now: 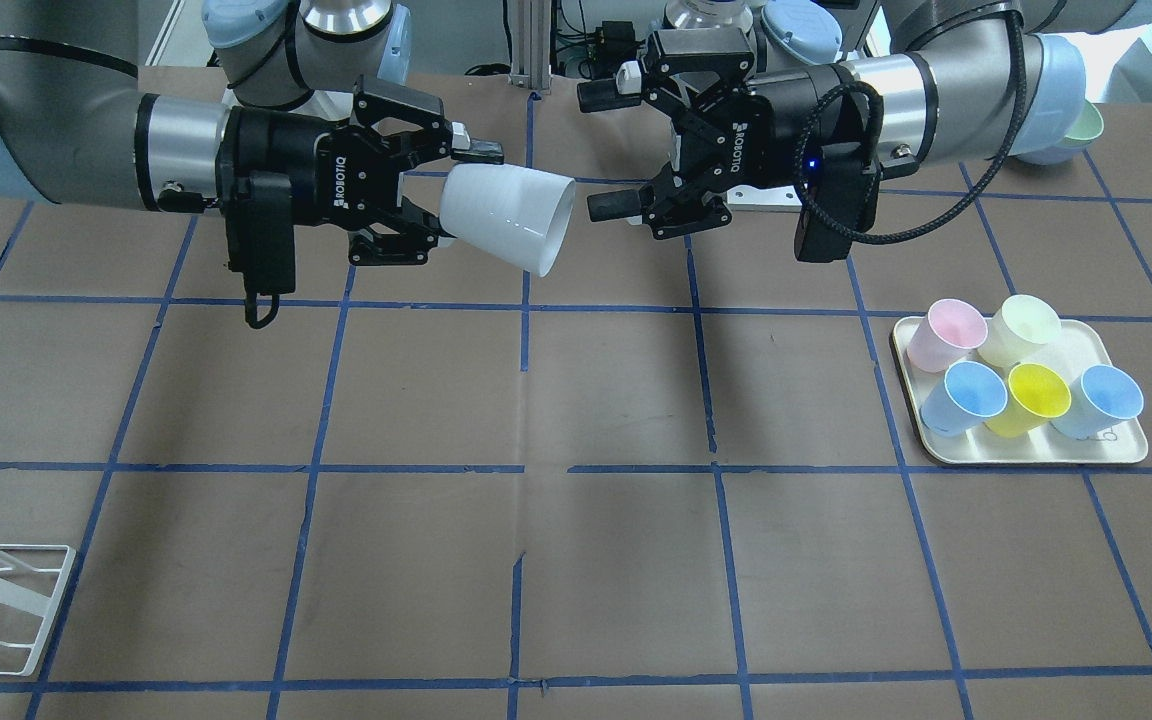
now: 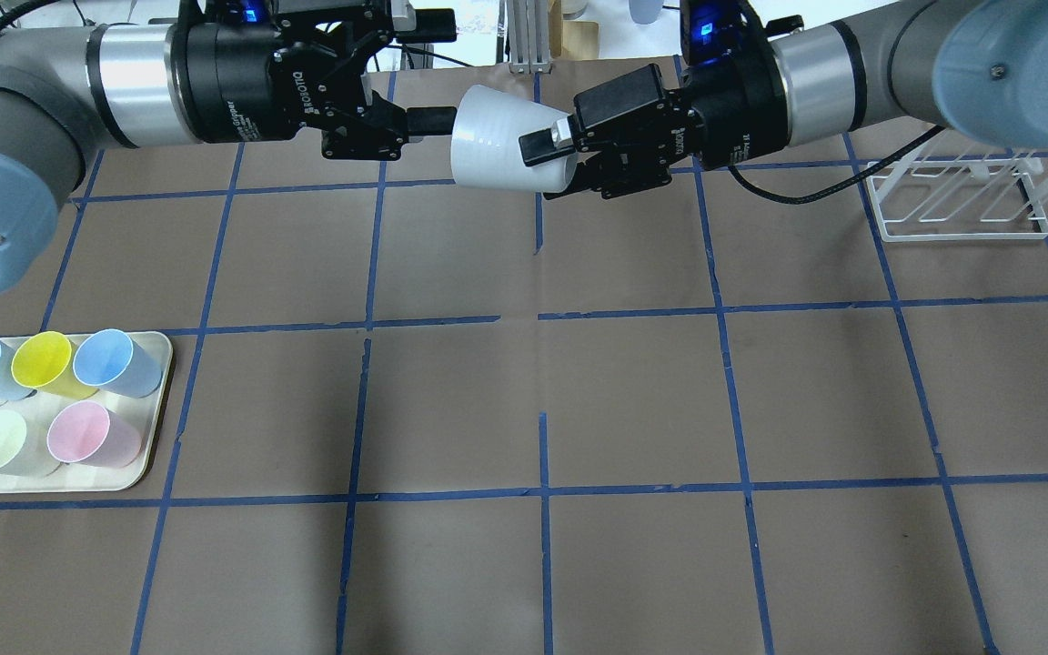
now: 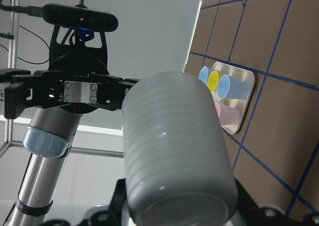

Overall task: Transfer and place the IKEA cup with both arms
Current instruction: 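Close the left gripper on the white cup's base beside the right gripper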

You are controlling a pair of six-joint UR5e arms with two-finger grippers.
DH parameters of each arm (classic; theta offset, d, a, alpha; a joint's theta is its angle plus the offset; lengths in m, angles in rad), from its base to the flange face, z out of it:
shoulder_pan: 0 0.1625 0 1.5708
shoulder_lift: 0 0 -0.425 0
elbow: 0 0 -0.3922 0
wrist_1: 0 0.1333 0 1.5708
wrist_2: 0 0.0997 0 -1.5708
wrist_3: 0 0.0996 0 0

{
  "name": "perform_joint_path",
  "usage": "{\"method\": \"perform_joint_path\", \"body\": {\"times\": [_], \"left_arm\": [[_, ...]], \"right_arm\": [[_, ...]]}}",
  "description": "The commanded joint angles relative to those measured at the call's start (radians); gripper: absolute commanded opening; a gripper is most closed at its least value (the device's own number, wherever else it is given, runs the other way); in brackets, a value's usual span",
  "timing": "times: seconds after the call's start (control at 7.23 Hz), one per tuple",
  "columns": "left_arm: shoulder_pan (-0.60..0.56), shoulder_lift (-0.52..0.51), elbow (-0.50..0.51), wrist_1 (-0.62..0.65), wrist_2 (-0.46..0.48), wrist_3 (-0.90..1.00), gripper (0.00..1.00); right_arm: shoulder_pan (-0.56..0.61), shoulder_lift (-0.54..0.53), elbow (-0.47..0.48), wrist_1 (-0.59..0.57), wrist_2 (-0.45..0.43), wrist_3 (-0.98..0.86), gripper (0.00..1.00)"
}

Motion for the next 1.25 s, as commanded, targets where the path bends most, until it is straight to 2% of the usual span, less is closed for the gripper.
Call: {"method": "perform_joint_path", "body": {"times": [0.0,0.55,0.97,1.11], "left_arm": [[-0.002,-0.001,-0.002,0.0,0.001,0.0,0.94],[-0.001,-0.015,-0.014,-0.008,0.004,-0.048,0.95],[-0.001,-0.018,-0.016,-0.009,0.012,-0.045,0.59],[-0.001,-0.021,-0.017,-0.011,0.013,-0.045,0.58]], "right_arm": [[0.009,0.001,0.0,0.002,0.0,0.005,0.0],[0.018,-0.002,-0.001,0.015,0.002,0.018,0.0],[0.034,-0.001,-0.001,0.015,0.002,0.02,0.01],[0.037,0.001,-0.001,0.015,0.002,0.024,0.01]]}}
